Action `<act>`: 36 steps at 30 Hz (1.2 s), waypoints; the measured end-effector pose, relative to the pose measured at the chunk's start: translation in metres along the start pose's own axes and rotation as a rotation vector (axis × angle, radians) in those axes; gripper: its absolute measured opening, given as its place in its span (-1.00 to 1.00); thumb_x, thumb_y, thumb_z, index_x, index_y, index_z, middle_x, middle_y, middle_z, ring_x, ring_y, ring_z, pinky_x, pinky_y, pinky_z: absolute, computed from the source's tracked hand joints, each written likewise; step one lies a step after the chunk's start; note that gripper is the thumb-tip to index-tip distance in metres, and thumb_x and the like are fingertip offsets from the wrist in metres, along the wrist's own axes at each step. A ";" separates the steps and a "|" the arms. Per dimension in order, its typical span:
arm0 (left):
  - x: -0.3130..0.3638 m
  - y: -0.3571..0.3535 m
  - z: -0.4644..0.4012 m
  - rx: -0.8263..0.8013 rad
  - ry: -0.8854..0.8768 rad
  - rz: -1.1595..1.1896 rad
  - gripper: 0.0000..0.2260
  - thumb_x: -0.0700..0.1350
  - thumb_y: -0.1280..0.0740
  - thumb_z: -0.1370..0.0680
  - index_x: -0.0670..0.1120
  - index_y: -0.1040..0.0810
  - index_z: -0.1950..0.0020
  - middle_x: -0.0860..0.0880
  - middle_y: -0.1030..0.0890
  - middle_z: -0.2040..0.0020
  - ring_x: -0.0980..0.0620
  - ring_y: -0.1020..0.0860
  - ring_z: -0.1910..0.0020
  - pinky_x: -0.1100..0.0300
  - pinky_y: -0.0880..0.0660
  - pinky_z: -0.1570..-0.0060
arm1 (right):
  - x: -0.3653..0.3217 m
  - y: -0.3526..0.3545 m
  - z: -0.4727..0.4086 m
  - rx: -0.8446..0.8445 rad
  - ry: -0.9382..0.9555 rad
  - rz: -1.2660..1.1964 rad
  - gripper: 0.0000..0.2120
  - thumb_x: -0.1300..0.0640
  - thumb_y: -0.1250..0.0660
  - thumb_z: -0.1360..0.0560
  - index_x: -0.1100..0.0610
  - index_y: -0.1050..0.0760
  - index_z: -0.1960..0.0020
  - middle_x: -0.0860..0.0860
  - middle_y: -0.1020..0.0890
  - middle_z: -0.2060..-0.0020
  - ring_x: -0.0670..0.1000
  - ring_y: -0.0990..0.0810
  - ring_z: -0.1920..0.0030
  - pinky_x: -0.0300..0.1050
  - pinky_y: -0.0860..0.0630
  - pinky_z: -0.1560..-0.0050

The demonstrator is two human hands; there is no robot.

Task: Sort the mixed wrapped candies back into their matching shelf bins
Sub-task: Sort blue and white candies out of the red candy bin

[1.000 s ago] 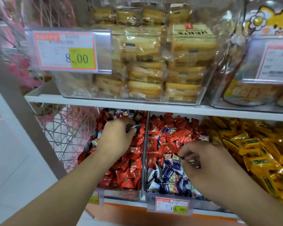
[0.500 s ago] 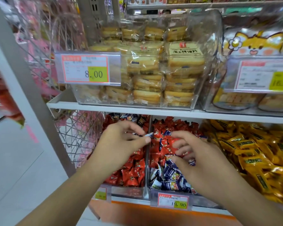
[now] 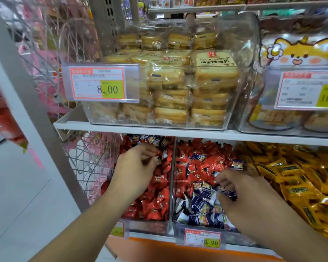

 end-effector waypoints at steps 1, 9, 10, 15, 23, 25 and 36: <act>-0.007 -0.002 -0.004 -0.010 -0.001 -0.059 -0.82 -0.07 -0.43 -0.60 0.07 -0.64 -0.20 0.16 -0.68 -0.05 0.23 -0.61 -0.10 0.26 -0.57 -0.12 | -0.001 0.000 -0.001 -0.008 0.003 0.000 -0.73 -0.03 -0.33 -0.63 -0.15 -0.44 -0.32 -0.22 -0.55 -0.19 -0.17 -0.55 -0.16 -0.17 -0.53 -0.24; -0.023 -0.017 -0.021 -0.072 -0.058 -0.278 -0.75 -0.10 -0.45 -0.59 -0.01 -0.65 -0.28 0.03 -0.69 -0.14 0.10 -0.63 -0.09 0.26 -0.55 -0.17 | 0.000 -0.007 -0.010 -0.028 0.037 -0.020 -0.81 -0.03 -0.32 -0.64 -0.16 -0.48 -0.24 -0.26 -0.50 -0.11 -0.19 -0.52 -0.12 -0.33 -0.43 -0.11; -0.024 -0.016 -0.020 -0.059 -0.061 -0.262 -0.78 -0.11 -0.45 -0.60 -0.01 -0.67 -0.24 0.05 -0.69 -0.09 0.13 -0.61 -0.03 0.30 -0.56 -0.13 | -0.001 -0.007 -0.011 -0.022 0.041 -0.020 -0.82 -0.03 -0.33 -0.64 -0.16 -0.49 -0.24 -0.26 -0.51 -0.10 -0.19 -0.51 -0.13 -0.34 -0.42 -0.10; -0.016 0.002 -0.014 0.027 -0.053 -0.114 -0.91 -0.02 -0.47 -0.58 0.06 -0.69 -0.07 0.18 -0.68 0.07 0.27 -0.59 0.08 0.40 -0.52 0.00 | -0.005 -0.009 -0.009 0.007 0.060 -0.066 -0.78 0.00 -0.35 -0.62 -0.18 -0.46 -0.24 -0.29 -0.51 -0.04 -0.23 -0.52 -0.11 -0.31 -0.48 -0.17; 0.048 0.010 0.028 -0.279 -0.107 0.332 -0.88 -0.03 -0.59 -0.45 0.02 -0.70 0.08 0.02 -0.71 0.16 0.07 -0.67 0.11 0.20 -0.61 0.00 | -0.018 -0.003 -0.001 0.151 0.205 -0.268 -0.50 0.00 -0.44 -0.56 -0.25 -0.36 -0.42 -0.31 -0.57 -0.01 -0.27 -0.55 -0.12 -0.21 -0.58 -0.11; 0.055 0.004 0.035 -0.355 -0.126 0.344 -0.89 -0.04 -0.59 -0.46 0.01 -0.71 0.07 0.01 -0.71 0.17 0.08 -0.67 0.13 0.23 -0.60 0.03 | -0.021 -0.002 0.004 0.157 0.228 -0.277 -0.65 -0.02 -0.46 -0.54 -0.27 -0.47 -0.25 -0.31 -0.60 0.03 -0.27 -0.57 -0.10 -0.22 -0.58 -0.06; 0.004 0.004 -0.004 -0.029 -0.055 -0.052 -0.87 0.02 -0.47 -0.57 0.11 -0.65 -0.11 0.23 -0.66 0.03 0.29 -0.59 -0.02 0.32 -0.50 0.02 | -0.003 -0.004 -0.005 0.080 0.042 -0.040 -0.72 -0.03 -0.36 -0.61 -0.16 -0.46 -0.30 -0.25 -0.51 -0.12 -0.19 -0.51 -0.10 -0.30 -0.42 -0.15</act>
Point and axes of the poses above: each hand's wrist, its own z-axis away from the middle knuckle, its own y-axis out of the back of the hand, x = y × z, the point moved 2 cm from there along -z, towards the middle knuckle
